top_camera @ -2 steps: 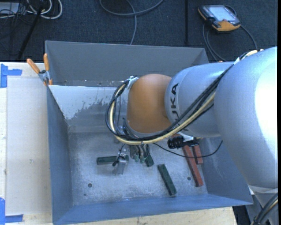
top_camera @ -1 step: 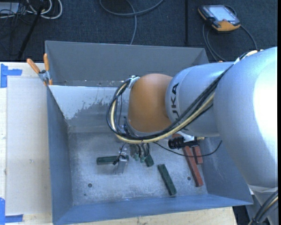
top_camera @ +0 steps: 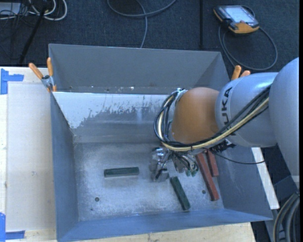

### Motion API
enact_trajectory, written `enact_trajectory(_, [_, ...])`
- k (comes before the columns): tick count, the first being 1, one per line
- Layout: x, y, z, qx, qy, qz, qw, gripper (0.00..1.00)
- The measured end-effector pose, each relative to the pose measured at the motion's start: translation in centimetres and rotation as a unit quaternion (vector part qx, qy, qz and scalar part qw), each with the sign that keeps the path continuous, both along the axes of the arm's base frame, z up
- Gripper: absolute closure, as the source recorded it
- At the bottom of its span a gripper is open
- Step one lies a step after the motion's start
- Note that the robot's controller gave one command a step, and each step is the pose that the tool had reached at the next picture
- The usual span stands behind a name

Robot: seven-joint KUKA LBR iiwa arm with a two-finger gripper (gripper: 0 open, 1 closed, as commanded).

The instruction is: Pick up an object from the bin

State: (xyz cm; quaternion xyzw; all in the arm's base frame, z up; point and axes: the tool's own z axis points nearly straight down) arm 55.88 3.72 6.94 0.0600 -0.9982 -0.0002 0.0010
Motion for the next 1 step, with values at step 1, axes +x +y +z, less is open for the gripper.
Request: enact_trajectory(1, [0.0,0.01,0.0,0.0,-0.0001,-0.001,1.0,0.0])
